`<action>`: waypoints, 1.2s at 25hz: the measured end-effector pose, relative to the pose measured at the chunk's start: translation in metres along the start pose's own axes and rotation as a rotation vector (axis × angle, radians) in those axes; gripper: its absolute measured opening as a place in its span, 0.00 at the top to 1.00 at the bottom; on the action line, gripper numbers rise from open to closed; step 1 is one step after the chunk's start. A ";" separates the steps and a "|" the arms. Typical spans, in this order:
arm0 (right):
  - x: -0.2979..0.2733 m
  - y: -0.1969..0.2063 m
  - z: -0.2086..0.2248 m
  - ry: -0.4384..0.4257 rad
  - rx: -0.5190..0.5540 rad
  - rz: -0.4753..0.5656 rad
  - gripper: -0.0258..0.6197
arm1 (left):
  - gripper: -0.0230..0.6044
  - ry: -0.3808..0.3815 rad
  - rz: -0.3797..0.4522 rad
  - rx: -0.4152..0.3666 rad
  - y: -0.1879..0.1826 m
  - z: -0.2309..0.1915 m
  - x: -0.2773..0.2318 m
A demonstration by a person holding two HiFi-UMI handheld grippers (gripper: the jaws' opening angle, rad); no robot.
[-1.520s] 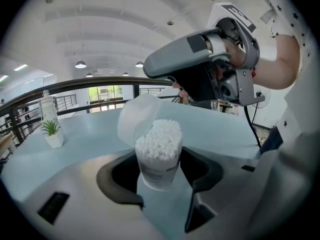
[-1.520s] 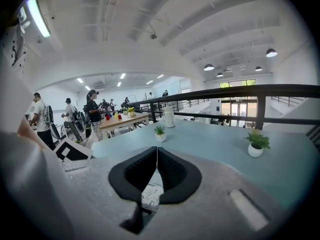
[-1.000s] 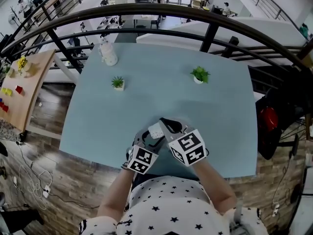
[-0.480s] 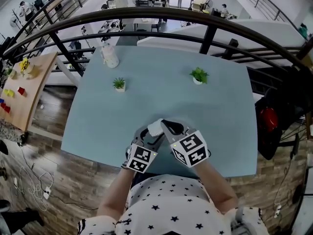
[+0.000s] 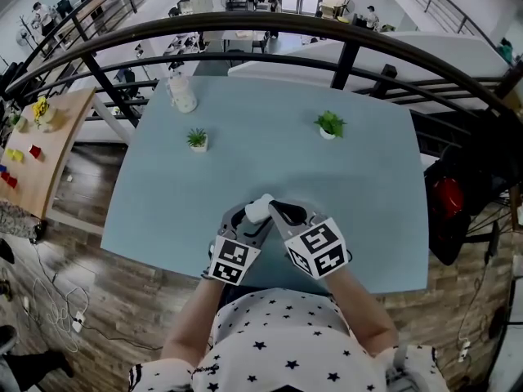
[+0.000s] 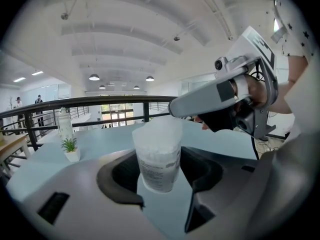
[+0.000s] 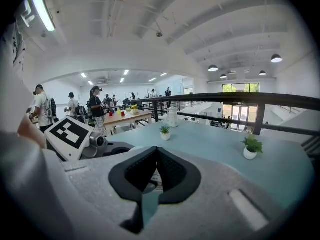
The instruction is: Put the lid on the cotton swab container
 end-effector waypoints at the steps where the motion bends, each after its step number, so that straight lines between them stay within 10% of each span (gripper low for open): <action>1: 0.001 0.000 0.001 0.001 -0.002 0.001 0.95 | 0.58 0.000 0.002 -0.001 -0.001 0.000 0.000; 30: 0.008 0.001 -0.002 0.013 0.073 -0.027 0.95 | 0.59 -0.023 0.012 0.055 -0.001 0.008 0.001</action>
Point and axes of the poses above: the fingertips, and each gripper's own axes: x backward along the fingers, z to its right, y out of its underside, the point moved 6 cm from there along x, backward along the fingers, and after that the axes turned 11 degrees about -x, right-handed, at the moved point
